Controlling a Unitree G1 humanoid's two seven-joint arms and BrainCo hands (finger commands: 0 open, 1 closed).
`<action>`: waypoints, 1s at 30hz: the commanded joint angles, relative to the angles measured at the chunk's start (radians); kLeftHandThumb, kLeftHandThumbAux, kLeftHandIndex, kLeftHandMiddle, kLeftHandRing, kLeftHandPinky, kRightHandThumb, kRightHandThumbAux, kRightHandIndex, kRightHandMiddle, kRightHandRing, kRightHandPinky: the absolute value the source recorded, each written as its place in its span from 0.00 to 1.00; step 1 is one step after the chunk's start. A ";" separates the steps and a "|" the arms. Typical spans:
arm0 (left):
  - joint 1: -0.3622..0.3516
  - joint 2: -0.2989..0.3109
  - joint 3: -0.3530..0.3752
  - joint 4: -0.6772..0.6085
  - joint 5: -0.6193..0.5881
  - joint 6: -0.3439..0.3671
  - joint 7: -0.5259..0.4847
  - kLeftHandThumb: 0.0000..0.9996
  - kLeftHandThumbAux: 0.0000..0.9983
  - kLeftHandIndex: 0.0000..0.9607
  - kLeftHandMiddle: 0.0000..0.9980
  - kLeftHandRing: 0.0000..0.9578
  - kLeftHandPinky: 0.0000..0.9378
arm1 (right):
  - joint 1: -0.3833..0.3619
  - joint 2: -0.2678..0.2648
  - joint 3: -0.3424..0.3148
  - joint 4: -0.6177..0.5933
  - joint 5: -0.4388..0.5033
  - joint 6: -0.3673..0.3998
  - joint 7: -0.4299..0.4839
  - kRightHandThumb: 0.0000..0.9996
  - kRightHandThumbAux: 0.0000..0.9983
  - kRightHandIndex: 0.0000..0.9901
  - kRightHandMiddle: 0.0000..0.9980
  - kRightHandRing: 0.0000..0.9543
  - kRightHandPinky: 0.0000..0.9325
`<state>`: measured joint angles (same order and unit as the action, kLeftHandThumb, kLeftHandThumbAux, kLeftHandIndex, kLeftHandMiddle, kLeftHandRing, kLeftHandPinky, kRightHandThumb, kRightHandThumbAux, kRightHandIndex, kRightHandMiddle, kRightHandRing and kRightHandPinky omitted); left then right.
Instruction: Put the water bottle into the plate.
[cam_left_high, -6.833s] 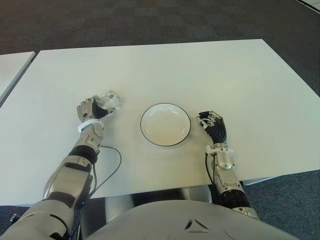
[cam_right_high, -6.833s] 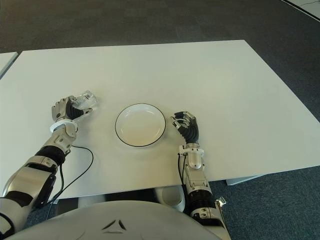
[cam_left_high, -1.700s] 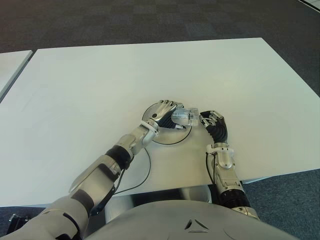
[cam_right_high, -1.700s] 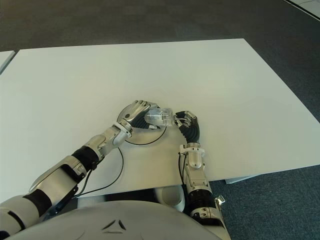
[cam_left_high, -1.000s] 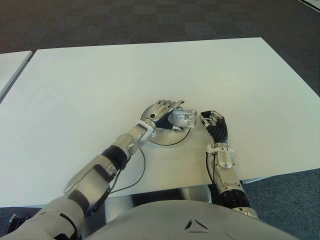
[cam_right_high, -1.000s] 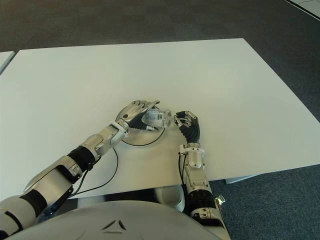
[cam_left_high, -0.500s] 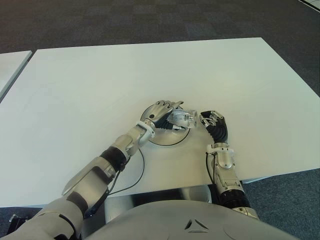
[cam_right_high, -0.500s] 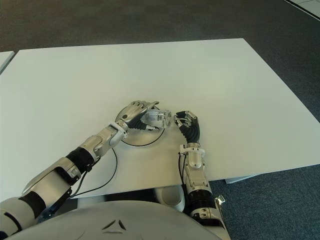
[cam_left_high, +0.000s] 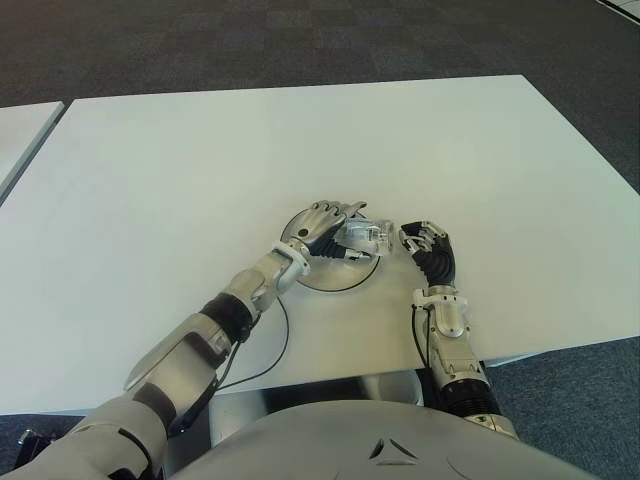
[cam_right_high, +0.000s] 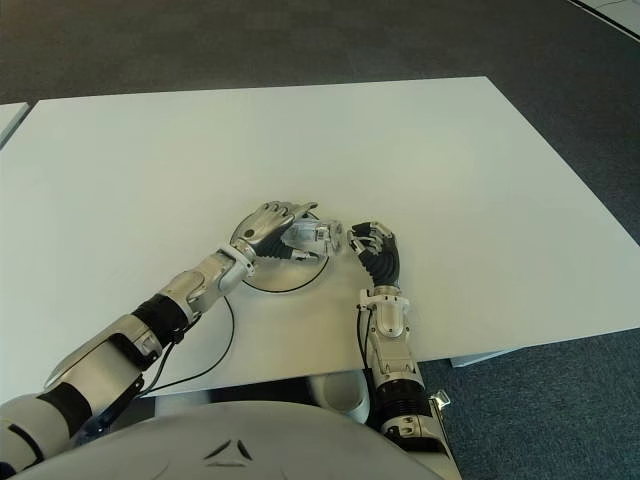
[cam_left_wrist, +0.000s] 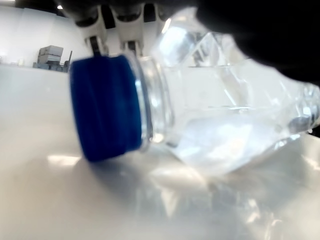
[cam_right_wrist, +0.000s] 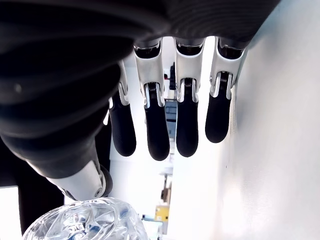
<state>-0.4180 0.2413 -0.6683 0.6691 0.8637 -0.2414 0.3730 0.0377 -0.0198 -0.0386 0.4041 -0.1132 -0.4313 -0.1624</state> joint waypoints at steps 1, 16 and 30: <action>0.048 0.018 0.001 0.052 -0.001 0.009 0.002 0.07 0.24 0.00 0.00 0.00 0.00 | 0.015 0.000 0.001 0.018 0.002 0.018 0.005 0.71 0.73 0.43 0.43 0.41 0.43; 0.127 0.061 0.080 -0.040 -0.040 -0.066 0.116 0.05 0.23 0.00 0.00 0.00 0.00 | 0.019 -0.004 0.001 0.014 0.001 0.027 0.006 0.71 0.73 0.43 0.42 0.40 0.42; 0.205 -0.022 0.274 0.131 -0.354 -0.487 0.214 0.00 0.29 0.00 0.00 0.00 0.00 | 0.021 -0.003 -0.002 0.016 0.003 0.027 0.005 0.71 0.73 0.43 0.43 0.40 0.42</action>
<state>-0.2588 0.2411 -0.4270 0.6931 0.5740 -0.6640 0.5895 0.0386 -0.0247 -0.0400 0.4055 -0.1130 -0.4303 -0.1595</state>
